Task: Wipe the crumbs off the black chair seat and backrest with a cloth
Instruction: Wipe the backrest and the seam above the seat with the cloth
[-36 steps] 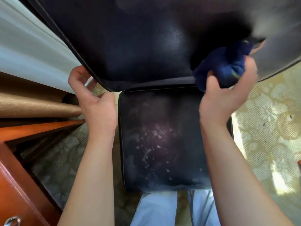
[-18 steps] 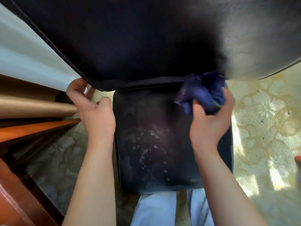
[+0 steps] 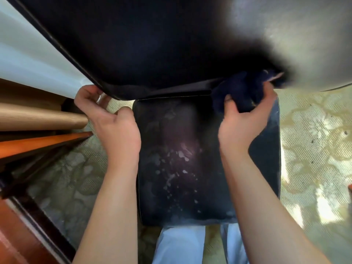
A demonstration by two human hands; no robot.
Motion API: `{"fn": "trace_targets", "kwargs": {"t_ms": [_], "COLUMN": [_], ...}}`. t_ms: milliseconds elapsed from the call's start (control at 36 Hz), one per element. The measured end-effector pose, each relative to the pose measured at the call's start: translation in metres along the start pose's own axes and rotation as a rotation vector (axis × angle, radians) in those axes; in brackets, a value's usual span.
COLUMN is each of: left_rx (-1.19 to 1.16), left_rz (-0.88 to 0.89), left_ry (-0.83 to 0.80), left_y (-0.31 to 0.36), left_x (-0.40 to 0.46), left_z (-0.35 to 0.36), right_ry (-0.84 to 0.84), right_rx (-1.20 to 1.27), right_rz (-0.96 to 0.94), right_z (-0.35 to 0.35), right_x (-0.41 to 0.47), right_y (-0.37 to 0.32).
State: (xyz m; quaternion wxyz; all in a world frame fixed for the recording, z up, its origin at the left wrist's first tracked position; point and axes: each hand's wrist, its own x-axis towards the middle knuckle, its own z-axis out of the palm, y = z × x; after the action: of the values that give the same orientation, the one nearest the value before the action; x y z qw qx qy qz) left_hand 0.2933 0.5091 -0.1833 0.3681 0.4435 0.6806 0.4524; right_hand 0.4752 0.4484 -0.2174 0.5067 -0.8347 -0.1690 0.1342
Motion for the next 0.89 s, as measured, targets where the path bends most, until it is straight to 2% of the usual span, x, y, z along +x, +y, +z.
{"fn": "trace_targets", "kwargs": {"t_ms": [139,250,333,472,556,667,778,889], "left_rx": [-0.016,-0.004,-0.004,-0.005,0.034,0.11,0.283,0.51], "left_rz": [0.003,0.059,0.078,-0.032,-0.16,-0.204,-0.244,-0.273], "left_ry": [-0.031,-0.061,-0.063,-0.047,-0.091,-0.17,-0.21,-0.315], "left_y": [-0.006,-0.011,-0.014,-0.03,-0.048,-0.077,-0.102,-0.121], "left_x": [0.002,0.005,0.006,0.005,0.0,-0.004,0.0,0.0], "left_z": [-0.006,-0.01,-0.011,-0.003,0.003,0.007,0.011,0.019], "right_ry": [-0.263,-0.508,-0.585,-0.45,-0.382,-0.324,-0.257,-0.271], "right_rx": [0.047,0.043,-0.021,-0.221,-0.325,-0.442,-0.556,-0.674], "right_rz": [-0.156,-0.181,-0.142,-0.033,0.03,0.068,0.068,-0.04], "right_z": [0.043,0.048,0.031,0.0,-0.016,-0.025,-0.026,-0.02], "right_x": [-0.059,-0.081,-0.068,-0.026,0.002,0.032,0.052,0.054], "right_y": [-0.02,-0.023,-0.01,0.022,0.039,0.06,0.076,0.09]}}
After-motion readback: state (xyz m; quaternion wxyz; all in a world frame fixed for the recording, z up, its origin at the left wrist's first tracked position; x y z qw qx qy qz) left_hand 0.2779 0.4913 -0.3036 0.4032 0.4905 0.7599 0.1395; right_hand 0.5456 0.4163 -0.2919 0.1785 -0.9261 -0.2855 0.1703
